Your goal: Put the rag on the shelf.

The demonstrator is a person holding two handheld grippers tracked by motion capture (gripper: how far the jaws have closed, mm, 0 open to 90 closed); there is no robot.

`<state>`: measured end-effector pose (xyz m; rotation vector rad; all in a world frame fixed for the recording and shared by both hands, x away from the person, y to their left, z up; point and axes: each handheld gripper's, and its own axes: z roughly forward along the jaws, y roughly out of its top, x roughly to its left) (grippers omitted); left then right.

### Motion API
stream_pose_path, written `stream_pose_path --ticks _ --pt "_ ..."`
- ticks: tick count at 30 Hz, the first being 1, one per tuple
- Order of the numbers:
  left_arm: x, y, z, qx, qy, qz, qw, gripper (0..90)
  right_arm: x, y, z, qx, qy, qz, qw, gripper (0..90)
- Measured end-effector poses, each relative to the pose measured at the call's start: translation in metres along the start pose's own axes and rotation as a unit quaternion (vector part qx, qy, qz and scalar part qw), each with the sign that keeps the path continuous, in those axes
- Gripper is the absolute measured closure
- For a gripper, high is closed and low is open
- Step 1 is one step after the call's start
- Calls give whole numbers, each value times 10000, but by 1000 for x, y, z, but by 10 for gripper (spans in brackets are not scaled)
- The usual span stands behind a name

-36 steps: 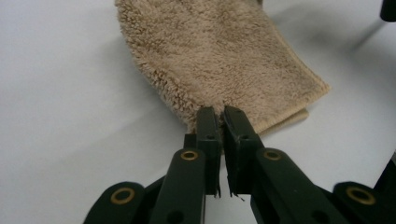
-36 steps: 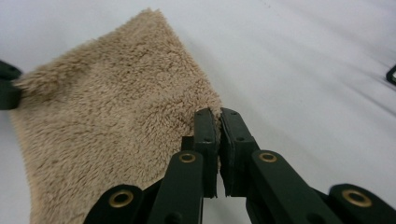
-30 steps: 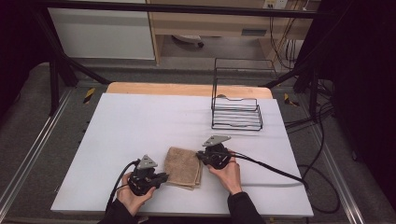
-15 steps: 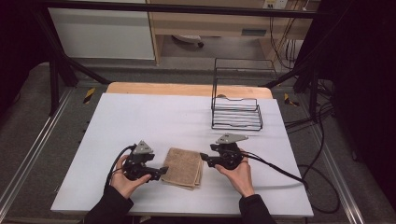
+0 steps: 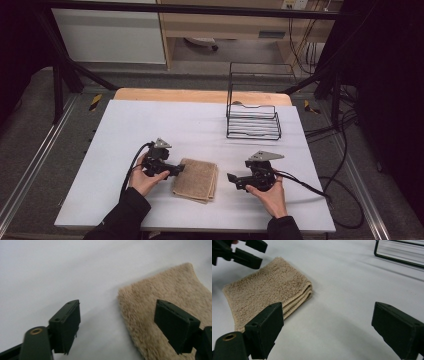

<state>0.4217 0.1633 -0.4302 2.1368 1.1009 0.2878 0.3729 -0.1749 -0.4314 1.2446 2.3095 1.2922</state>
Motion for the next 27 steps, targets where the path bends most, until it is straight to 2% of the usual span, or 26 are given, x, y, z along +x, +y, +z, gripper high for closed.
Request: stream_pose_path --ticks 3,7,11,14,19,21,27 --pt "1 3 6 -52 46 8 10000 315 0 -4 0 -19 0 37 10000 89" --pt "0 4 12 -187 -74 -107 9997 487 0 -6 3 63 14 48 10000 79" --pt "1 4 17 -32 -137 -126 9998 585 1 -6 3 92 26 84 9999 71" --pt "0 3 19 57 -242 -174 9995 649 0 -5 3 48 -8 99 9999 69" --pt "-2 1 20 95 -305 -224 9992 747 1 -5 2 -10 -46 159 9999 66" --pt "-4 1 20 100 -320 -175 9993 781 1 -5 3 -14 -37 166 9999 64" --pt "-5 0 21 124 -335 -162 9992 822 2 -1 8 -11 -37 325 9995 52"
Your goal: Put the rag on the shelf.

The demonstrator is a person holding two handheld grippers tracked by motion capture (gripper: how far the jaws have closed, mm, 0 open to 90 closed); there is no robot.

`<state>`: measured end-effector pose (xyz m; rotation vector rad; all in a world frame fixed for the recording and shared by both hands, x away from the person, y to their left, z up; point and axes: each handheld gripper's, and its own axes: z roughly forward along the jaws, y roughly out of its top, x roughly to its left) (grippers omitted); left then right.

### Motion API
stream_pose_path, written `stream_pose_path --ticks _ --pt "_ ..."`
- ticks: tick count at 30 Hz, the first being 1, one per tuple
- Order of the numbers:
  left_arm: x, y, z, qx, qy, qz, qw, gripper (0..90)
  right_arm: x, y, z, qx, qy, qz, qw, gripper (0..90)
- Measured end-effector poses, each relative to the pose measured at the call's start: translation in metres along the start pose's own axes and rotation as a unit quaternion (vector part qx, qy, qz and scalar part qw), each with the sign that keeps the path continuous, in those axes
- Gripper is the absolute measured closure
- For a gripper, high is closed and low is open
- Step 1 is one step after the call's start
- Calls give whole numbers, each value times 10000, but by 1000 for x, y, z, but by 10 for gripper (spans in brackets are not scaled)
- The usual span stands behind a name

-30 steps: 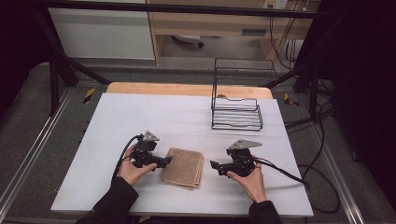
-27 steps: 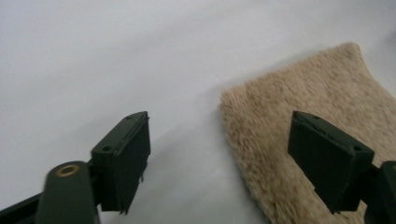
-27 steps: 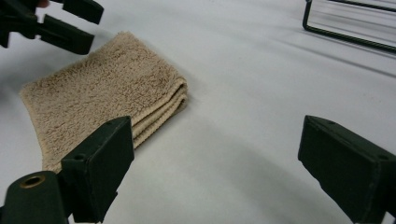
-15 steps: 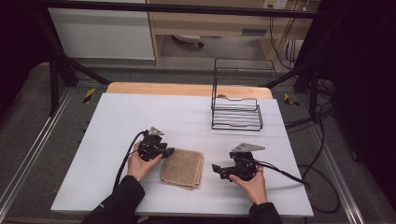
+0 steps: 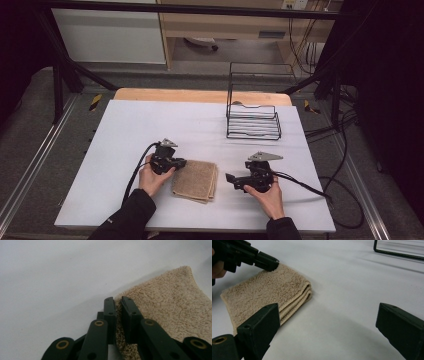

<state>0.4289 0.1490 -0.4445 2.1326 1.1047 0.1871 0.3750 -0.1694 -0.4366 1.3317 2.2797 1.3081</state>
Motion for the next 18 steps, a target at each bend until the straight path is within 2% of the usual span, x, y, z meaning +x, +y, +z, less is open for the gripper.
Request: stream_pose_path --ticks 2,5,8,11,15,18 --pt "-1 0 1 -17 22 16 10000 829 2 3 2 25 -83 -65 9999 45" --pt "-2 -1 1 -16 46 44 10000 831 9 9 7 21 -86 -88 9999 49" --pt "-3 -1 1 -28 41 137 9999 830 16 16 16 65 -126 -146 9998 86" --pt "-5 -2 1 -58 95 224 9997 829 22 23 27 40 -110 -88 9999 174" --pt "-7 -3 1 -78 169 350 9992 829 27 29 46 156 -160 -70 9997 303" --pt "-6 -3 1 -81 149 348 9992 829 31 31 59 318 -241 -120 9991 375"
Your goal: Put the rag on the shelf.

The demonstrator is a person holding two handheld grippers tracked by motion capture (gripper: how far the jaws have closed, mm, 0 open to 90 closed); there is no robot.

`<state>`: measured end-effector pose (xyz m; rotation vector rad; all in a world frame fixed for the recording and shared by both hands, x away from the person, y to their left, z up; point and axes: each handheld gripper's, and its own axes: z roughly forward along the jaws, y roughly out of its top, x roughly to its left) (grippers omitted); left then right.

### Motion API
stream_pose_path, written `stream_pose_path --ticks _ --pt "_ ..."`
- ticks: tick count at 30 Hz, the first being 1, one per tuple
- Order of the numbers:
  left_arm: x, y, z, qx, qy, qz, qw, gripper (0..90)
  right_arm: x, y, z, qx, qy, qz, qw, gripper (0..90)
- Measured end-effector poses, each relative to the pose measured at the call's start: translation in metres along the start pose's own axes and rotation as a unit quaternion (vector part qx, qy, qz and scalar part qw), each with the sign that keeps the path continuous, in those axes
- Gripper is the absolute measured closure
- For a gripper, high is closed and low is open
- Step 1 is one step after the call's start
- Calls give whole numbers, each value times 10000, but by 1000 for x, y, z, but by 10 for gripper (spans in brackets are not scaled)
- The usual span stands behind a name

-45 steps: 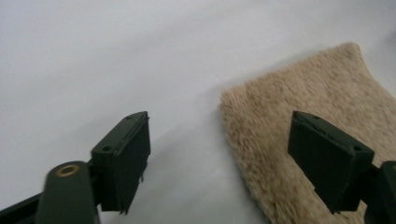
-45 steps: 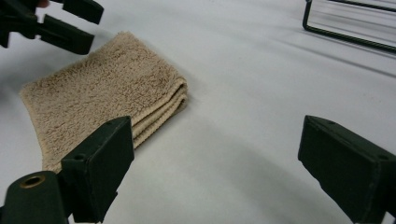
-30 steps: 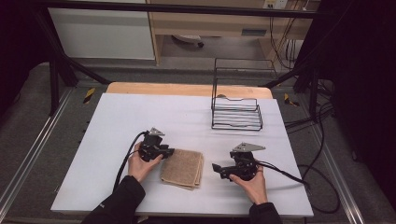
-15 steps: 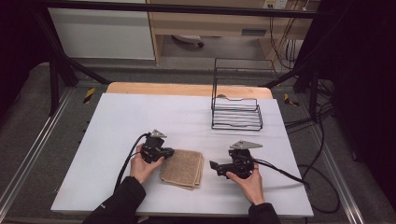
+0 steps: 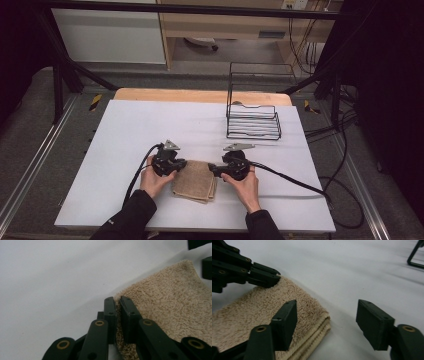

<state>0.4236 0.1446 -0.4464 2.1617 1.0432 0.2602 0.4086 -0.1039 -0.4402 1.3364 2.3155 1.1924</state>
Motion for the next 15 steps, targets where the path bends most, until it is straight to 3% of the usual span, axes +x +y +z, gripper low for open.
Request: stream_pose_path --ticks 7,15 --pt "0 0 0 -12 13 63 10000 828 0 0 10 229 -53 38 9997 561" --pt "3 0 0 -27 -44 72 10000 827 0 -1 14 416 190 166 9988 724"
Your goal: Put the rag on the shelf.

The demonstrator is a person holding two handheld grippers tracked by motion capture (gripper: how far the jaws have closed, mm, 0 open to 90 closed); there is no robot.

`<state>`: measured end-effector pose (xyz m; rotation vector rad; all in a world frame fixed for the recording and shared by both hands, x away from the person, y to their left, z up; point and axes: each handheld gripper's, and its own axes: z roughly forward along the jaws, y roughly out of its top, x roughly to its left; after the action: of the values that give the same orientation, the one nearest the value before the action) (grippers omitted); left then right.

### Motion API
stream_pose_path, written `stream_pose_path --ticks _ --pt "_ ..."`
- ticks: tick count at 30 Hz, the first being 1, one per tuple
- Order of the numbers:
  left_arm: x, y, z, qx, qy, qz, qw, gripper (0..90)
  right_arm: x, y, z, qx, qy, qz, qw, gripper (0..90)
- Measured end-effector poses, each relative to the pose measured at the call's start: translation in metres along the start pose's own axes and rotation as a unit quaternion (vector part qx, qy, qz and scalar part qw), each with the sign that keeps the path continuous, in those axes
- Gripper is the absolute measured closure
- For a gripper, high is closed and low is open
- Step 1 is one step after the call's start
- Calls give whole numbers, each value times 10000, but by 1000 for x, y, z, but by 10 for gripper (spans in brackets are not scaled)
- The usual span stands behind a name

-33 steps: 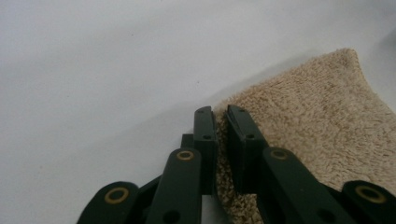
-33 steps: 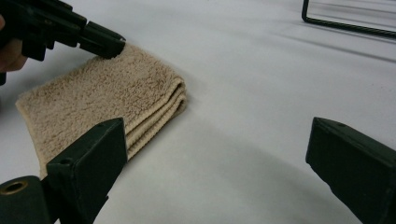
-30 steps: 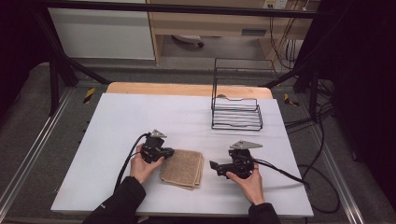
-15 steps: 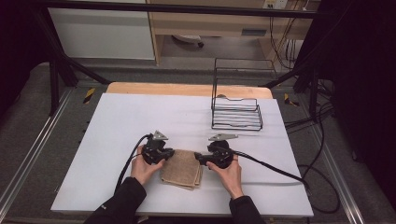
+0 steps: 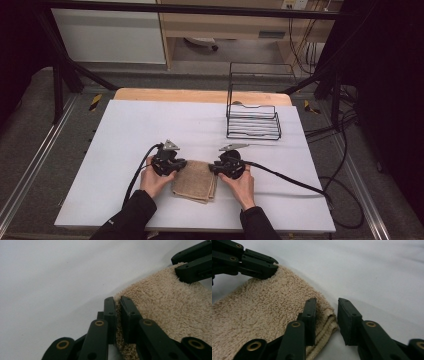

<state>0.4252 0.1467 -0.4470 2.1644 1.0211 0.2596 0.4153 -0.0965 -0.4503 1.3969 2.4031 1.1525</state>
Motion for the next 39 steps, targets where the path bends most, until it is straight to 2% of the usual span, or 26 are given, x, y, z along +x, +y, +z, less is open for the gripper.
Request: stream_pose_path --ticks 3,10,16,26,31,34,37,39 --pt "1 0 0 0 -48 -16 10000 826 0 0 1 32 91 100 9999 779" --pt "5 0 0 -6 -212 -257 9994 835 2 0 0 50 159 256 9995 849" --pt "8 -1 -4 -45 -316 -353 9989 853 2 1 -5 -71 200 178 9996 856" --pt "5 2 -30 -546 -441 -244 9972 855 8 6 -27 -471 448 79 9979 857" --pt "2 2 -43 -713 -433 -190 9963 855 15 8 -37 -662 450 -133 9967 858" --pt "1 4 -49 -814 -430 -173 9956 855 18 9 -41 -720 473 -119 9962 858" --pt "-1 5 -55 -907 -423 -130 9949 855 20 11 -46 -815 432 -269 9954 858" --pt "-3 6 -59 -957 -405 -112 9945 855 23 12 -49 -837 425 -272 9952 859"
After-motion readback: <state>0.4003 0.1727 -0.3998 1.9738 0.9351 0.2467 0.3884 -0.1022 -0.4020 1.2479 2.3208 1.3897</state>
